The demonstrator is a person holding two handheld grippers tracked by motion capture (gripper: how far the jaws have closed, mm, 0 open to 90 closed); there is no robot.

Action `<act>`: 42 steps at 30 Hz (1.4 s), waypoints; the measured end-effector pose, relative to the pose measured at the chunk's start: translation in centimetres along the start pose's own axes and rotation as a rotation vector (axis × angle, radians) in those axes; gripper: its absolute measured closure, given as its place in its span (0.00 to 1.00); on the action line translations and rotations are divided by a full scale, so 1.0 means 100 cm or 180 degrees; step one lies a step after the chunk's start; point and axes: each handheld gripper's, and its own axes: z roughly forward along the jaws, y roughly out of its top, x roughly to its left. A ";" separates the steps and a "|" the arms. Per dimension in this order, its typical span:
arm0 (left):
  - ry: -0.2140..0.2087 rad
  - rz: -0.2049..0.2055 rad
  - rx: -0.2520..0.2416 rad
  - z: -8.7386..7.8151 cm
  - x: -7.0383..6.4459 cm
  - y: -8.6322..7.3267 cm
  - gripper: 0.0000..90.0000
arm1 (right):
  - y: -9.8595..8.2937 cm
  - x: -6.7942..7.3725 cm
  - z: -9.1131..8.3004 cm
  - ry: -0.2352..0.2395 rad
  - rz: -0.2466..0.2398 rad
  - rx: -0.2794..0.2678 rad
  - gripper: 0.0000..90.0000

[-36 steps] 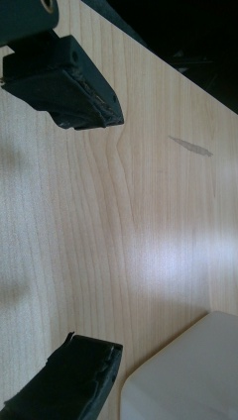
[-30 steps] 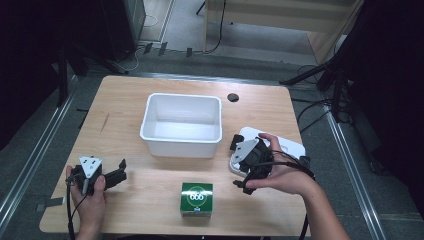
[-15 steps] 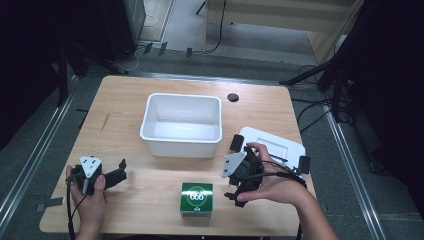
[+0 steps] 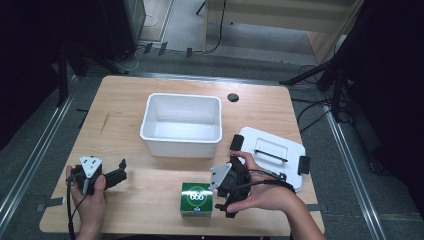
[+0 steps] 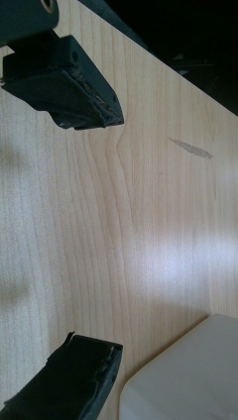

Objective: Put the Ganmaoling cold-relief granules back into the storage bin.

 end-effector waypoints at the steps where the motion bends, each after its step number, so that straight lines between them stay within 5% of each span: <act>1: -0.0002 0.0001 0.0002 0.000 0.000 0.000 0.01 | 0.001 0.001 0.001 0.0010 -0.0004 0.0007 0.00; 18: -0.0012 -0.0022 0.0005 0.000 0.001 0.000 0.01 | 0.026 0.010 0.016 0.0168 -0.0164 -0.0046 0.00; 42: -0.0013 -0.0041 -0.0002 0.001 0.001 0.000 0.01 | 0.039 0.018 0.047 0.0386 -0.0242 0.0138 0.00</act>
